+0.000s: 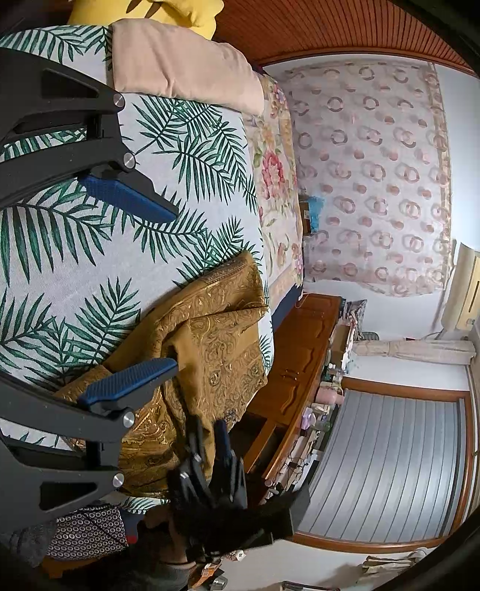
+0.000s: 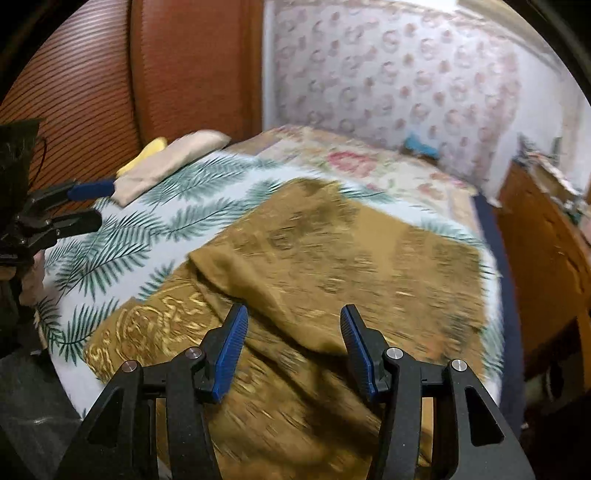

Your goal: Fold small clothes

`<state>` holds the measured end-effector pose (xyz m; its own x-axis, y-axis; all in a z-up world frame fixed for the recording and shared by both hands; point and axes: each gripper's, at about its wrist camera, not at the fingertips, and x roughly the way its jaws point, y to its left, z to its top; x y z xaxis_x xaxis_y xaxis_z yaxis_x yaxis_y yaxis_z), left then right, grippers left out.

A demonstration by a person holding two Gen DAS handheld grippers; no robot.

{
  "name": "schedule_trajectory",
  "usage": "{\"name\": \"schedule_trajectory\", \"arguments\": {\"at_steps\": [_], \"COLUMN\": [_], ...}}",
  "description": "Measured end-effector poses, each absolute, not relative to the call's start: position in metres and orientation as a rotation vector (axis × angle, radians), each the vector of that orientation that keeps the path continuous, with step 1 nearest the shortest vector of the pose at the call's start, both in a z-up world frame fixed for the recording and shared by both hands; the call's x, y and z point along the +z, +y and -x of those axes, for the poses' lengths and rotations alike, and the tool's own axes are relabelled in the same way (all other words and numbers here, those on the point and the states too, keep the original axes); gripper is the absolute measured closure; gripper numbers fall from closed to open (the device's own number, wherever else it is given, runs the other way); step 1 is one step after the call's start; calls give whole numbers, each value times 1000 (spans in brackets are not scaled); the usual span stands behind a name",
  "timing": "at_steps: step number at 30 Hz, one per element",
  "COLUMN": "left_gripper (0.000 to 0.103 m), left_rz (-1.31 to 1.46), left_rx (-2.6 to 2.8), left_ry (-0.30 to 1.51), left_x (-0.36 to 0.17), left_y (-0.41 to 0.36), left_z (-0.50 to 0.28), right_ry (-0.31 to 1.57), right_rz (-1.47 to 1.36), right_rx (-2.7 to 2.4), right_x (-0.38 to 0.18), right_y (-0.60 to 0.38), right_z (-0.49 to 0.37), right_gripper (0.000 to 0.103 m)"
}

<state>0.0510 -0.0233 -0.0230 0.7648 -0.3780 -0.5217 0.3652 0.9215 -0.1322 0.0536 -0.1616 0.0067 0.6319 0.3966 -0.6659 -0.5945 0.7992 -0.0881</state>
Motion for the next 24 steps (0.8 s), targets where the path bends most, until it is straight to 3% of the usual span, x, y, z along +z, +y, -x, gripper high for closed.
{"name": "schedule_trajectory", "arguments": {"at_steps": [14, 15, 16, 18, 24], "left_gripper": [27, 27, 27, 27, 27], "left_rz": [26, 25, 24, 22, 23], "left_rx": [-411, -413, -414, -414, -416], "left_ry": [582, 584, 585, 586, 589], "left_x": [-27, -28, -28, -28, -28], "left_y": [-23, -24, -24, -26, -27], "left_z": [-51, -51, -51, -51, -51], "right_ry": [804, 805, 802, 796, 672], "right_rz": [421, 417, 415, 381, 298], "right_rx": [676, 684, 693, 698, 602], "right_x": [-21, -22, -21, -18, 24], "right_y": [-128, -128, -129, -133, -170], "right_z": [-100, -101, -103, -107, -111], "right_gripper": [49, 58, 82, 93, 98]}}
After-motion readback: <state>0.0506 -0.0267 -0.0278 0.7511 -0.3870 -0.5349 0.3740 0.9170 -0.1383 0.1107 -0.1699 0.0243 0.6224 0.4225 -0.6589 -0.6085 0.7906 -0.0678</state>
